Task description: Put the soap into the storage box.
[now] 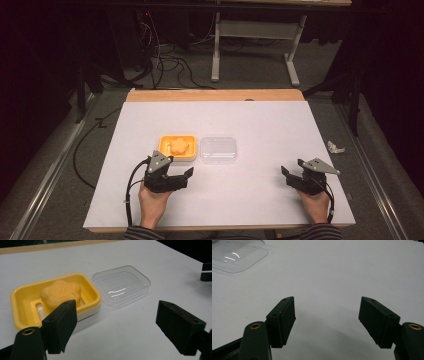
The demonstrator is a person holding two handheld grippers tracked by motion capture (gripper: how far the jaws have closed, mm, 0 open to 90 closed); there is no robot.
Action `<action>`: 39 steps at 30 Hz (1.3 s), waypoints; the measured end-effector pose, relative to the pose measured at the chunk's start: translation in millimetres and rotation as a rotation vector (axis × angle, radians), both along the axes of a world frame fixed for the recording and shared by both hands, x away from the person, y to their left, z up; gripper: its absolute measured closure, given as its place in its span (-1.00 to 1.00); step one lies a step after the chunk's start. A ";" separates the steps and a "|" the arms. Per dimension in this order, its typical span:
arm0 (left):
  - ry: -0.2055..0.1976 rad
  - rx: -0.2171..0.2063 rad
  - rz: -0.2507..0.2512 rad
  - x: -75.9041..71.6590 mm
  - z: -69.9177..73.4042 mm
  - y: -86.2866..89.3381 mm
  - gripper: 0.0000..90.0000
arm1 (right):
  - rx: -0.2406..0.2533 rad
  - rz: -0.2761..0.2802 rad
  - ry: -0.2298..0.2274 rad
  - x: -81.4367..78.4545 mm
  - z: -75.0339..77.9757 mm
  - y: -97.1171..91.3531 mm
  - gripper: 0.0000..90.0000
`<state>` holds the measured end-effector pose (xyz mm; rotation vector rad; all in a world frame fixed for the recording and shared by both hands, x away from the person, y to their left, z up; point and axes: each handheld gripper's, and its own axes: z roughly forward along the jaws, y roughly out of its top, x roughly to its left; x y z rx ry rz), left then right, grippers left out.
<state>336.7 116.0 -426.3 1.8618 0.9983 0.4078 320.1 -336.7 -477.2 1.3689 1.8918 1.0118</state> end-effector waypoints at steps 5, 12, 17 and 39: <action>0.012 0.019 -0.013 1.9 -5.2 -6.6 -0.60 | 0.000 0.004 -0.008 -0.1 0.0 -0.8 -0.34; 0.025 0.023 -0.018 2.3 -11.5 -10.1 -0.60 | 0.002 0.004 -0.007 -0.4 0.0 -0.4 -0.34; 0.019 0.040 -0.029 3.4 -14.8 -14.8 -0.60 | 0.003 0.005 -0.008 -0.7 0.2 -0.7 -0.34; 0.019 0.105 -0.075 6.5 -34.8 -36.8 -0.59 | 0.000 0.005 -0.008 -0.2 0.0 -0.6 -0.34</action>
